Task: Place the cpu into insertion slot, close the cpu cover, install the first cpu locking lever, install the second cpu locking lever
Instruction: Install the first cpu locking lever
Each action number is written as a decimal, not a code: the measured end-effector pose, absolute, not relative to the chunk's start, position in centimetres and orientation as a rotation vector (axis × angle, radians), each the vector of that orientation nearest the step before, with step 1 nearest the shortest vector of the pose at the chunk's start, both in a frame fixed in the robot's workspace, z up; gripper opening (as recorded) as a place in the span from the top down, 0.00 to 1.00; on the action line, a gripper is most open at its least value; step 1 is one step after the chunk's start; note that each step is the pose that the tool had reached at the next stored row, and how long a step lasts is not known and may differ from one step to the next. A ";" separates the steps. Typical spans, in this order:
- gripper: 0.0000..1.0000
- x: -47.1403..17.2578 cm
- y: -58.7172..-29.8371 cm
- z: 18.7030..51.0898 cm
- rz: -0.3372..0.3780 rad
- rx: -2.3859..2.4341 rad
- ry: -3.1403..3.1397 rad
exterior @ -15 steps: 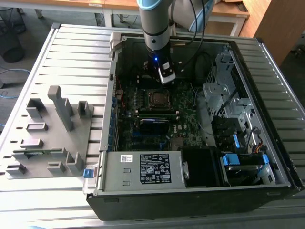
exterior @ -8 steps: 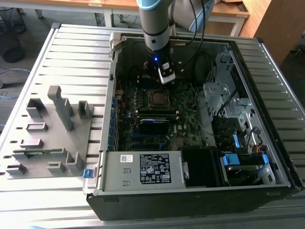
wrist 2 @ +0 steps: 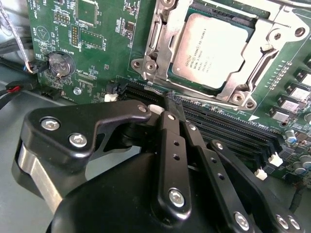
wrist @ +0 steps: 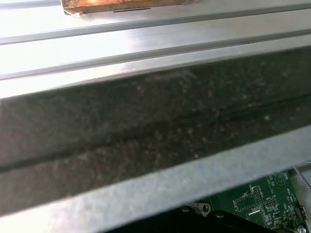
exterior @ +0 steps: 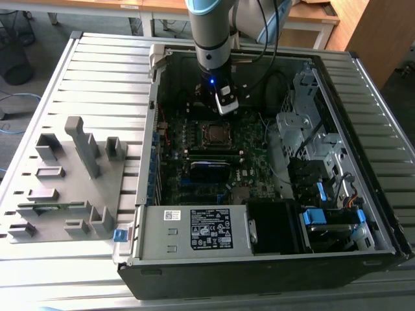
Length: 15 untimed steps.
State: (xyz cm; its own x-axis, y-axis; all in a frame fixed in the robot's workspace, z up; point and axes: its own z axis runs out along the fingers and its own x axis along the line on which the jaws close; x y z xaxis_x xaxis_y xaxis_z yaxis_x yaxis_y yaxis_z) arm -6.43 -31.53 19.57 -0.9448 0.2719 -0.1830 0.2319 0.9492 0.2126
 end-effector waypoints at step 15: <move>0.90 -6.4 -31.7 19.4 0.275 0.378 2.892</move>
State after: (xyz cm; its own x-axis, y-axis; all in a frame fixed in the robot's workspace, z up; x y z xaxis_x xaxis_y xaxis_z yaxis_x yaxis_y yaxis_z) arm -6.43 -31.71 19.38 -0.9448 0.2713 -0.1839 0.2318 0.9498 0.2102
